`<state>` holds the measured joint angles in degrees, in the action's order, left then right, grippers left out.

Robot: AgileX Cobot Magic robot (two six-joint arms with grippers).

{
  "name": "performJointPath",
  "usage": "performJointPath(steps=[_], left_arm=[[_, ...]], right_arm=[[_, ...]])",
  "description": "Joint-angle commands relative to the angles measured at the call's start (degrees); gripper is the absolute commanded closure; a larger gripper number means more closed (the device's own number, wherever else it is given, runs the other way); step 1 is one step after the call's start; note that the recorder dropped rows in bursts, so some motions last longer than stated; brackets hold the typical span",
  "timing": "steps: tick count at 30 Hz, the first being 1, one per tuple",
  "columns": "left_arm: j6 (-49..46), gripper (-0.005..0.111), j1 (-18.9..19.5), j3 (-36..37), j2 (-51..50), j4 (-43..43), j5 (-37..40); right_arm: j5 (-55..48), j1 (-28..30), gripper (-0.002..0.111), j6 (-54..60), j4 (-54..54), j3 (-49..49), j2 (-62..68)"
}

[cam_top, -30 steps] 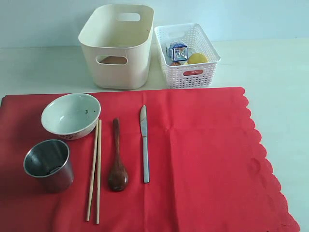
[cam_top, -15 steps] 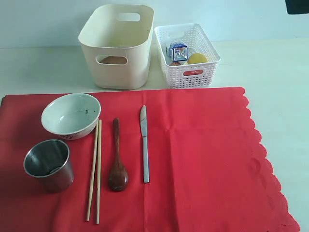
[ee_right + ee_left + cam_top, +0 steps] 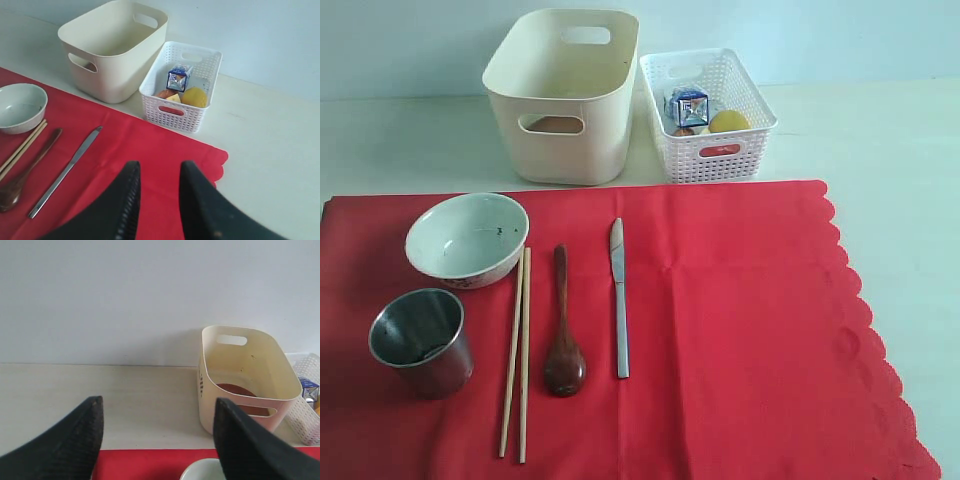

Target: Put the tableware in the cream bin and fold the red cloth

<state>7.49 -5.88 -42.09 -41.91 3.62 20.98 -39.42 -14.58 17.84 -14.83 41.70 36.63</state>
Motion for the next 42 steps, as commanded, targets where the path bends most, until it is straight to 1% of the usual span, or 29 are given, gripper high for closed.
performJointPath(steps=[1,12,18,36,39,42], left_arm=[[0.0,0.045,-0.3,-0.6,-0.1,0.2,-0.3],[0.0,0.045,-0.3,-0.6,-0.1,0.2,-0.3],[0.0,0.045,-0.3,-0.6,-0.1,0.2,-0.4],[0.6,0.045,-0.3,-0.6,-0.9,-0.2,-0.2],[0.6,0.045,-0.3,-0.6,-2.3,-1.9,0.0],[0.6,0.045,-0.3,-0.6,-4.6,-5.6,0.0]], right_arm=[[3.8,0.0,0.081,-0.1,0.6,-3.7,-4.7],[12.3,0.0,0.081,0.1,0.7,-11.7,-13.0],[15.7,0.0,0.081,0.1,0.9,-12.3,-13.2],[15.3,0.0,0.081,0.1,-0.3,-12.3,-13.5],[15.3,0.0,0.081,0.1,-0.3,-12.3,-13.9],[15.3,0.0,0.081,0.1,-0.3,-12.3,-15.5]])
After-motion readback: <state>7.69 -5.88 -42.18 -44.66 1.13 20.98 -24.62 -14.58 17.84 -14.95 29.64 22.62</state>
